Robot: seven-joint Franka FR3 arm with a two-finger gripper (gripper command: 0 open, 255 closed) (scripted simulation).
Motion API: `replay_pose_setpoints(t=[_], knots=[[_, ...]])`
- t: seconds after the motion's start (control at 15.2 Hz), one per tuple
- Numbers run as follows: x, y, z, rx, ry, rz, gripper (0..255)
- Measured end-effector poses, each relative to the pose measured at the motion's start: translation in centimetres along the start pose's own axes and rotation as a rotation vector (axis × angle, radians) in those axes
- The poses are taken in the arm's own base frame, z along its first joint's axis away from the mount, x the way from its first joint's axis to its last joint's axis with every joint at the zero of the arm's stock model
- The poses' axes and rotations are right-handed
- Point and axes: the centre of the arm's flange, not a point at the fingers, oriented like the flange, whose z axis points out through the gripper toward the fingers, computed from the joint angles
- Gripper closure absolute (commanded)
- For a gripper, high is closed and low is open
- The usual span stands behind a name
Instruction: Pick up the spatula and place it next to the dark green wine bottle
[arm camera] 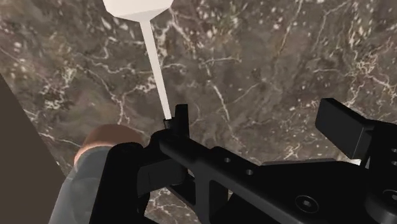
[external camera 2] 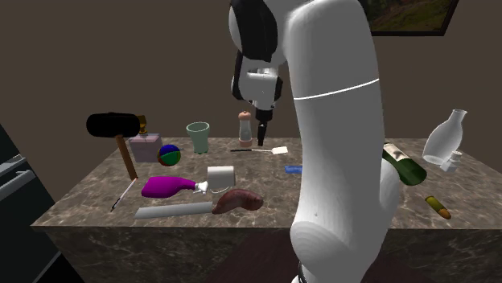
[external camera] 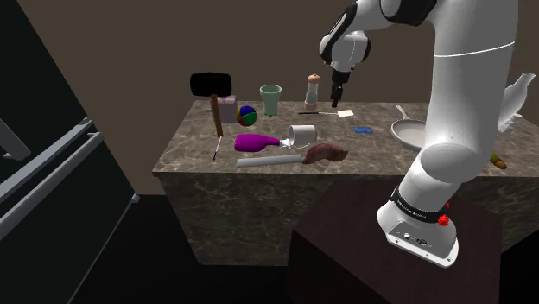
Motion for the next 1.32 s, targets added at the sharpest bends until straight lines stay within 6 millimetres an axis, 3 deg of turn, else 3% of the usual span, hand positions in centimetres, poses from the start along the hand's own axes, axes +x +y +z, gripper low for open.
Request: replay_pose_setpoints(t=[0.33, 0.46, 0.92, 1.32], knots=[[0.6, 5.1, 3.5, -0.012, 0.003, -0.099, 0], [1.1, 6.2, 4.4, -0.014, 0.005, -0.12, 0], [1.3, 6.7, 8.1, -0.013, 0.006, -0.127, 0], [1.4, 6.8, 8.5, -0.014, 0.006, -0.128, 0]])
